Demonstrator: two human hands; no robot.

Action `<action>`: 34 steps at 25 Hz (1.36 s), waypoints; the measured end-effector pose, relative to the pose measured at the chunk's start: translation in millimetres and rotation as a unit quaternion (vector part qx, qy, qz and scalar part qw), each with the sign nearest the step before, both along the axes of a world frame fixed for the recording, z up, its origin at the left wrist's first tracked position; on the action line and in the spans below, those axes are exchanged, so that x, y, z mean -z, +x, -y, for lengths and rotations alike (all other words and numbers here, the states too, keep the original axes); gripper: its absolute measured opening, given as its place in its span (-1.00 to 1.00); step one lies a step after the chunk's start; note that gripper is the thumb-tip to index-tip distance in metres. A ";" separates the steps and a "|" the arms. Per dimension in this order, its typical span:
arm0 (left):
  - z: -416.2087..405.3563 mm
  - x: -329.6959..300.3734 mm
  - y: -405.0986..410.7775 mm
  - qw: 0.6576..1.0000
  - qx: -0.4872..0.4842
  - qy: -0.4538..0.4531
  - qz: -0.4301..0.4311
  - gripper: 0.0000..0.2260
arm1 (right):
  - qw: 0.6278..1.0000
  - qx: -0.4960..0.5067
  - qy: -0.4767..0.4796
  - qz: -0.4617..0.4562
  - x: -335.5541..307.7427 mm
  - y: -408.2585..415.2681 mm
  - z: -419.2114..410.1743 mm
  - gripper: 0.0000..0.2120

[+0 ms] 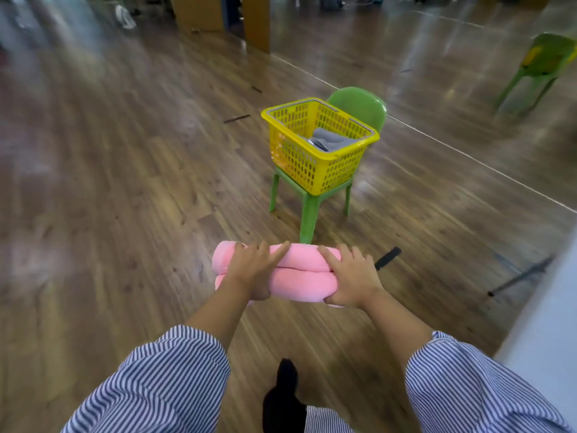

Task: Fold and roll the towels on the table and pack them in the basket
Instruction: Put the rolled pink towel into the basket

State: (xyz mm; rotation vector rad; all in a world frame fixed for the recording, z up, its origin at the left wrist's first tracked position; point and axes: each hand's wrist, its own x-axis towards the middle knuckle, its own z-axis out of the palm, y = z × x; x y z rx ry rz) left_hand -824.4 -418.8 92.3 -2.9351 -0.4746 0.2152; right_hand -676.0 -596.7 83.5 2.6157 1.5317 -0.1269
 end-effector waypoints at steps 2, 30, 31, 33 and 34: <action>-50.7 -1.0 21.7 1.000 -0.026 -0.009 -0.009 -0.14 | 1.000 -0.015 -0.001 -0.004 1.1 28.1 -55.5 0.01; -482.9 15.1 471.4 0.982 0.185 -0.022 0.012 -0.03 | 0.978 0.206 0.004 -0.014 2.7 398.6 -433.3 -0.04; -485.2 15.1 499.5 0.981 0.194 -0.008 0.002 -0.04 | 0.976 0.218 -0.004 -0.023 2.9 423.8 -435.5 -0.03; -487.7 15.9 549.7 0.976 0.216 -0.005 0.003 -0.07 | 0.971 0.235 -0.004 -0.042 5.2 466.5 -438.1 -0.02; -489.2 16.4 574.0 0.975 0.223 -0.006 0.011 -0.07 | 0.969 0.244 -0.003 -0.045 10.0 486.0 -437.2 -0.01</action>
